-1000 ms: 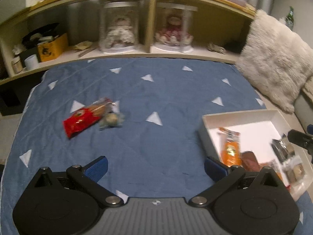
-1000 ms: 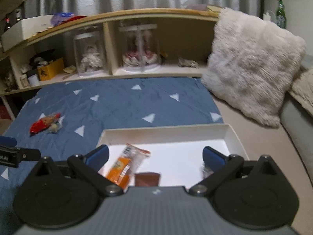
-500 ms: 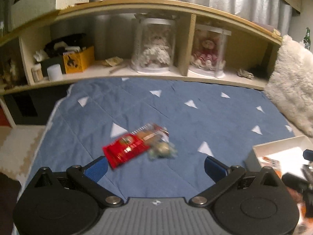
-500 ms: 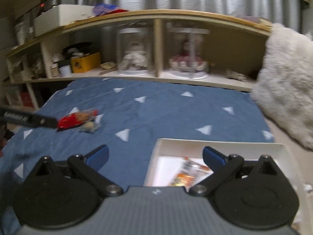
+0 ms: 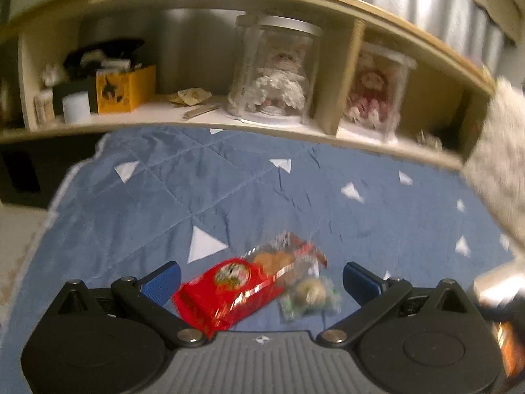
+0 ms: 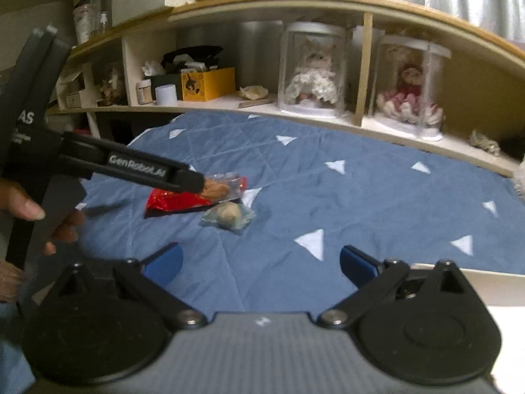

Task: Organize snacks
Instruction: 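Grasp the red pastry packet with the left tool while the right tool grasps the clear cookie packet, then lift both held packets and carry them over the white tray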

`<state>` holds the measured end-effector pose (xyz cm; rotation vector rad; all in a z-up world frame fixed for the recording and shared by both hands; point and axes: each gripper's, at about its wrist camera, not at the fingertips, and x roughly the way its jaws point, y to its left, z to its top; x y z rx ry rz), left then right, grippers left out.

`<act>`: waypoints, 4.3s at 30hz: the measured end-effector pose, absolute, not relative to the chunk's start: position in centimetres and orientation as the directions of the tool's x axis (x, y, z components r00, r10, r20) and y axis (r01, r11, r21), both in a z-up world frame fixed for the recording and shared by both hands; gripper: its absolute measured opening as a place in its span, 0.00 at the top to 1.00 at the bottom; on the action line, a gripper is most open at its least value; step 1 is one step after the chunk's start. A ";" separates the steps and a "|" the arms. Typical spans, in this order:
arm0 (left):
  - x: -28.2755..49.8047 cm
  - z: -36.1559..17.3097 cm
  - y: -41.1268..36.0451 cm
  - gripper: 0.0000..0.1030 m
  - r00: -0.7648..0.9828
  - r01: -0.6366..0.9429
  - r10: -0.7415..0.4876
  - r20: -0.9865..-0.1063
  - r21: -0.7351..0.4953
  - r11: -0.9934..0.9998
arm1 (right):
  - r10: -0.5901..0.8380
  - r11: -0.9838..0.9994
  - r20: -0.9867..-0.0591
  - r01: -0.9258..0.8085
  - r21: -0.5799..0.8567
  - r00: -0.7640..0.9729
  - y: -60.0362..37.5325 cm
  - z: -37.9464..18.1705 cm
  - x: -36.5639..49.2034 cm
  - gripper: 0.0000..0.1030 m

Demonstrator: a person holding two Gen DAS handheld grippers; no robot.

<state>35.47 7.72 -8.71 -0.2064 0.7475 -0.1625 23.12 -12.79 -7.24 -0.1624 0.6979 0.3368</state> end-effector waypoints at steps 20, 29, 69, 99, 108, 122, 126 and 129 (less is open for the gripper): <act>41.0 -12.4 11.4 0.00 0.470 0.189 -0.643 -0.605 -0.642 0.743 | 0.279 0.955 -0.691 -0.271 0.123 0.667 -9.1 -12.0 29.5 0.20; 40.9 -12.5 10.3 0.00 0.481 0.170 -0.578 -0.659 -0.577 0.799 | 0.277 0.961 -0.692 -0.206 0.187 0.666 -7.9 -12.5 31.0 0.40; 39.9 -11.7 5.6 0.52 0.521 0.211 -0.242 -0.819 -0.152 0.966 | 0.204 0.966 -0.792 -0.249 0.067 0.575 -11.9 -12.3 30.5 0.49; 28.1 -1.6 1.0 0.61 0.636 0.092 -0.261 -0.726 -0.264 0.960 | 0.201 0.972 -0.748 -0.223 0.072 0.633 -20.7 -3.6 22.2 0.63; 25.3 1.6 -3.5 0.61 0.651 0.158 -0.351 -0.673 -0.333 0.930 | 0.196 0.976 -0.722 -0.205 0.077 0.663 -25.2 -0.3 19.1 0.63; 24.3 3.1 -13.4 0.61 0.624 0.252 -0.448 -0.640 -0.377 0.891 | 0.130 0.991 -0.692 -0.072 0.112 0.710 -33.8 1.2 15.1 0.63; 25.0 2.6 -16.3 0.60 0.599 0.259 -0.493 -0.630 -0.431 0.865 | 0.092 0.992 -0.681 -0.005 0.128 0.726 -36.5 1.1 14.8 0.63; 25.8 1.5 -18.5 0.60 0.565 0.259 -0.528 -0.633 -0.472 0.843 | 0.069 0.989 -0.672 0.041 0.146 0.737 -38.6 1.1 14.8 0.63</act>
